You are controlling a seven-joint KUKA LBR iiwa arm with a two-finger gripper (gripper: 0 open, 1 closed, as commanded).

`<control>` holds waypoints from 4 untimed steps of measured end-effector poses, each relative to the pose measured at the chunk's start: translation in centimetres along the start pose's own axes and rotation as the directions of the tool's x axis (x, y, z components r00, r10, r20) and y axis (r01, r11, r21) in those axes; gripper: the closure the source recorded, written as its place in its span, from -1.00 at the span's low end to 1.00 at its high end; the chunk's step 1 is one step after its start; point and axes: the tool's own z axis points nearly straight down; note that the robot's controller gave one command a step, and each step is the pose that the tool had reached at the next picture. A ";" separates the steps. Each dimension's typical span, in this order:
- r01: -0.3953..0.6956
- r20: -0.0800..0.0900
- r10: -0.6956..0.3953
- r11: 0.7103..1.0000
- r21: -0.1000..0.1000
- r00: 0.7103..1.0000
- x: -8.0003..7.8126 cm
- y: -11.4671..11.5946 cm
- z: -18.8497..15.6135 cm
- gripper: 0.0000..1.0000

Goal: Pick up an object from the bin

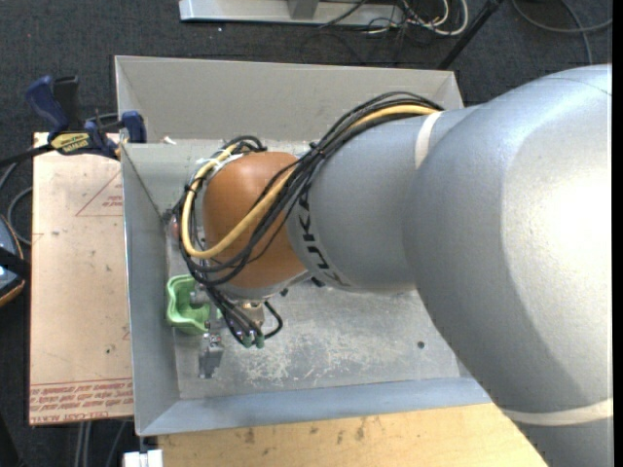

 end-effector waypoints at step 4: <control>-0.068 0.002 0.068 0.998 -0.001 0.998 0.0 0.7 1.1 1.00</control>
Offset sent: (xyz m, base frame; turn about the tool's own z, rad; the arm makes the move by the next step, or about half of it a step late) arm -0.0084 0.0030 -0.0455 0.0671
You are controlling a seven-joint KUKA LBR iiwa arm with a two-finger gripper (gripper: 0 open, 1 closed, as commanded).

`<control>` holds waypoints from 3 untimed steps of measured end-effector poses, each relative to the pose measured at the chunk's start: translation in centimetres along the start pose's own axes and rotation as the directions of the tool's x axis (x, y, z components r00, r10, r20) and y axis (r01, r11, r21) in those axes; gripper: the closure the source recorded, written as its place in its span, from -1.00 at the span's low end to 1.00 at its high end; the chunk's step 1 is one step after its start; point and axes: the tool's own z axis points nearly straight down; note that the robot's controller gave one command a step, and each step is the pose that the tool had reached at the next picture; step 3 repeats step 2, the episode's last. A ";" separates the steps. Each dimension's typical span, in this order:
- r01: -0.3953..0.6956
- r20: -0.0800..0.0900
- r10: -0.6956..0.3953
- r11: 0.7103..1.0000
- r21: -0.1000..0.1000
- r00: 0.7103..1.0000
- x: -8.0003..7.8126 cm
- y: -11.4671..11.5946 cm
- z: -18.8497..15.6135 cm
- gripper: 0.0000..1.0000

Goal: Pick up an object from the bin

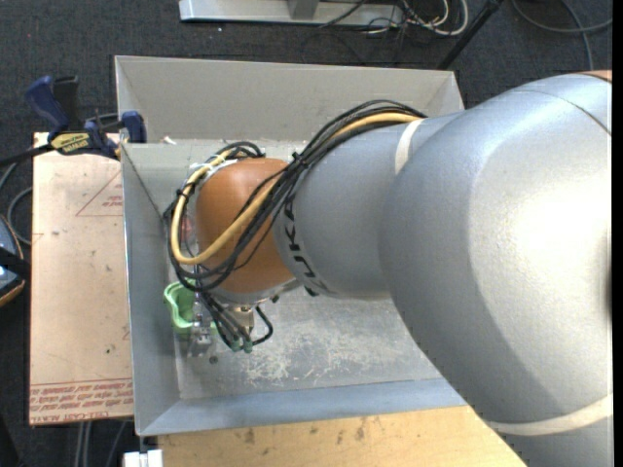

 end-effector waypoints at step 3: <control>0.000 -0.001 0.000 1.000 0.001 1.000 -0.2 0.1 -5.8 1.00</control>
Offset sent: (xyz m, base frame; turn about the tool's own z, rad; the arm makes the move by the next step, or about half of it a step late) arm -0.0001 0.0001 0.0455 0.0000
